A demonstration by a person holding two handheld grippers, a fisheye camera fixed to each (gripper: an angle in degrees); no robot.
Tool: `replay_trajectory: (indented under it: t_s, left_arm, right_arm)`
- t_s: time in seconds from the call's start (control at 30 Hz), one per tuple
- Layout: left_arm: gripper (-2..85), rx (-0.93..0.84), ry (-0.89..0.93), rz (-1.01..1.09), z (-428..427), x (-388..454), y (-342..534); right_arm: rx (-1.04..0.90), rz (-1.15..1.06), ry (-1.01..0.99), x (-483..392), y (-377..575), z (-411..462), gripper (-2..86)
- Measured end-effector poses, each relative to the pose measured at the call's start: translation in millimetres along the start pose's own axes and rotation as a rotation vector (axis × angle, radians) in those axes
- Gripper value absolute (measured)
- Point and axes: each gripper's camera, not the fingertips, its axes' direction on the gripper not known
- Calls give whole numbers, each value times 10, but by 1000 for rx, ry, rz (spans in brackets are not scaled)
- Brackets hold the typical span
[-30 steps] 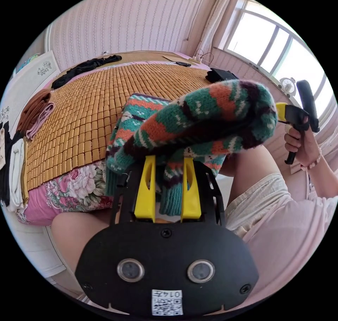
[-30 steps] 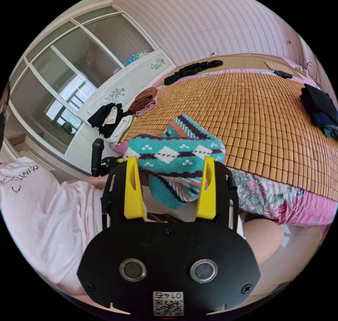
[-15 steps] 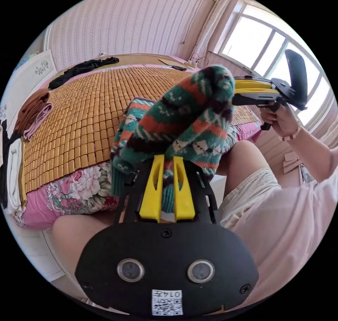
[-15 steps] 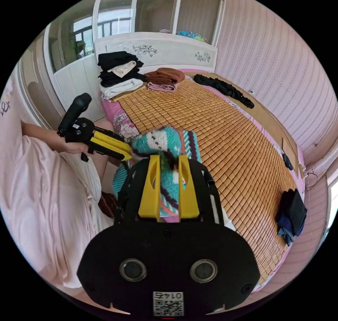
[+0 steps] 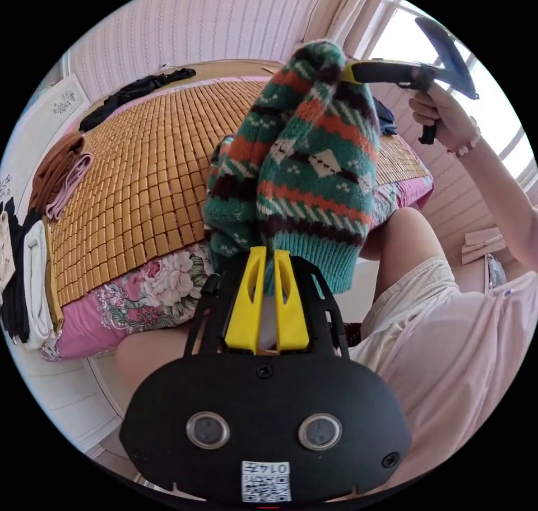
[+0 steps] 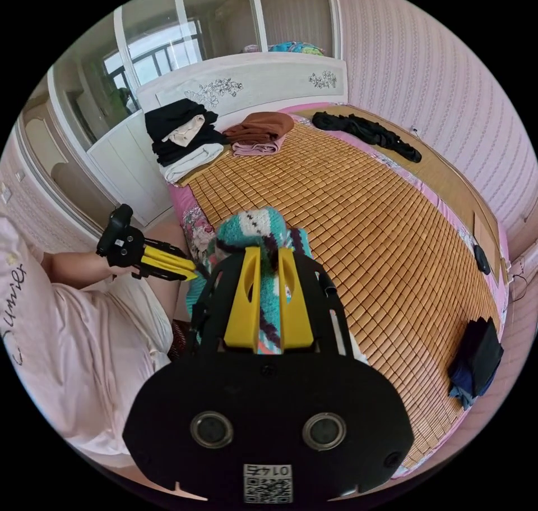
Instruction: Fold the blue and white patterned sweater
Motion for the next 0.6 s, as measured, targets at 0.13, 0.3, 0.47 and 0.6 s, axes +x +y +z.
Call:
replay_trajectory:
  t_s: [0.13,0.3,0.47,0.6]
  left_arm:
    - [8,85,8,-98,-314,-243,64]
    - [10,-60,-69,-182,20,-509,11]
    - [7,-110,-151,-200,111,-558,-6]
    - [3,36,-45,-295,-84,-743,89]
  right_arm:
    - [-23,75,-123,353,-641,291,65]
    - [-231,148,-157,626,-1467,1447,77]
    - [-383,170,-72,800,-1949,2157,79]
    - [-460,188,-70,957,-2230,2487,80]
